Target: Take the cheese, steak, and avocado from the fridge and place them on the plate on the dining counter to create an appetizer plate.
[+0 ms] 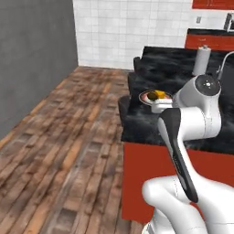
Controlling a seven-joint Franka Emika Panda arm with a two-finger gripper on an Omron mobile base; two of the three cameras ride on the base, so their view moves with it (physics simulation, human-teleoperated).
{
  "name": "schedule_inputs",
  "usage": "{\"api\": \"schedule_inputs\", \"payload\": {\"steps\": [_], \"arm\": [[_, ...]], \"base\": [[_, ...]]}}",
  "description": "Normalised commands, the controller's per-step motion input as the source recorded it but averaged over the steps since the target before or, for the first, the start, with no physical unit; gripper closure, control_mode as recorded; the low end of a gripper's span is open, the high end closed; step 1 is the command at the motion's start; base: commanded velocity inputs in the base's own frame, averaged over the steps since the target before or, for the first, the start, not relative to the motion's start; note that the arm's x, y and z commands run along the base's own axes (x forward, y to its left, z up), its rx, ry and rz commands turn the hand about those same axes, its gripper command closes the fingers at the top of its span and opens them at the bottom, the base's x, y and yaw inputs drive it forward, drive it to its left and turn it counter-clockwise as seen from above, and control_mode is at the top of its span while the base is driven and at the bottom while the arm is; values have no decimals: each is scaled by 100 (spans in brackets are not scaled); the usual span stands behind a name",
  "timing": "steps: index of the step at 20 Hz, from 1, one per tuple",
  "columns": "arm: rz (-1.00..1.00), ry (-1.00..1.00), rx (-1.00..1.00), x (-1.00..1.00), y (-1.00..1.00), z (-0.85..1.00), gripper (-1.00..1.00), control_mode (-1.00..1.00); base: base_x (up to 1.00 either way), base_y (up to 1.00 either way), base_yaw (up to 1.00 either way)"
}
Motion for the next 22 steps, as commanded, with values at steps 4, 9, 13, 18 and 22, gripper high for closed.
{"api": "schedule_inputs", "payload": {"steps": [4,9,13,18,22], "arm": [[0,0,0,0,0,0,100,100],[0,0,0,0,0,0,100,100],[0,0,0,0,0,0,100,100],[0,0,0,0,0,0,100,100],[0,0,0,0,0,0,100,100]], "base": [[0,99,-51],[0,100,-49],[0,99,-51],[8,90,-56],[26,80,-57]]}}
